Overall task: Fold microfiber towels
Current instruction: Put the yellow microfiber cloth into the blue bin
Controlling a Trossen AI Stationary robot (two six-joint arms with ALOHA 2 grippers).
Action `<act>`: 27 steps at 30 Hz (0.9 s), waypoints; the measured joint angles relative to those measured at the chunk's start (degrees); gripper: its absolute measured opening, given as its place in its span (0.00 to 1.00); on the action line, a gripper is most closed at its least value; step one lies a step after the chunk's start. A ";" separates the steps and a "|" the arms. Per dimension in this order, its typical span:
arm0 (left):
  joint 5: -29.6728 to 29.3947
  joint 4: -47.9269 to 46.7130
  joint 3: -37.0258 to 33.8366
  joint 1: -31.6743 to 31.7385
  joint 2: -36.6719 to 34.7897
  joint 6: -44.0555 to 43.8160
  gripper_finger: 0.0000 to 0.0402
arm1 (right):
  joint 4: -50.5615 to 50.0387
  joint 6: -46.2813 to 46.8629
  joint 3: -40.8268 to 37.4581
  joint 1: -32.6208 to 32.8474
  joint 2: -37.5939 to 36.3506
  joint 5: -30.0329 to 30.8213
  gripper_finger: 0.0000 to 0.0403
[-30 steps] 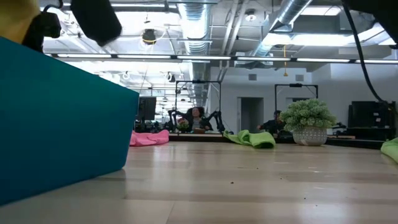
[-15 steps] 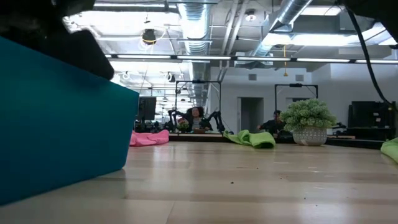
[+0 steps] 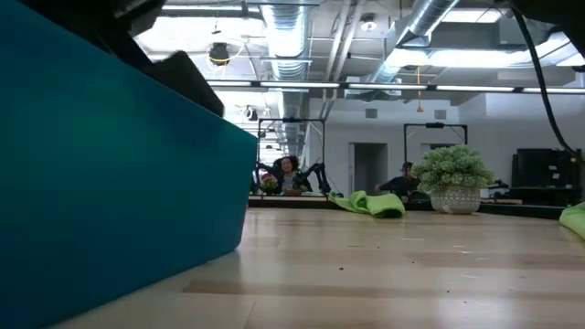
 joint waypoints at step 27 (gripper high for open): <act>0.42 0.58 -0.02 0.01 0.02 -1.06 0.03 | -24.00 -3.29 1.27 -0.93 -5.34 -9.73 0.34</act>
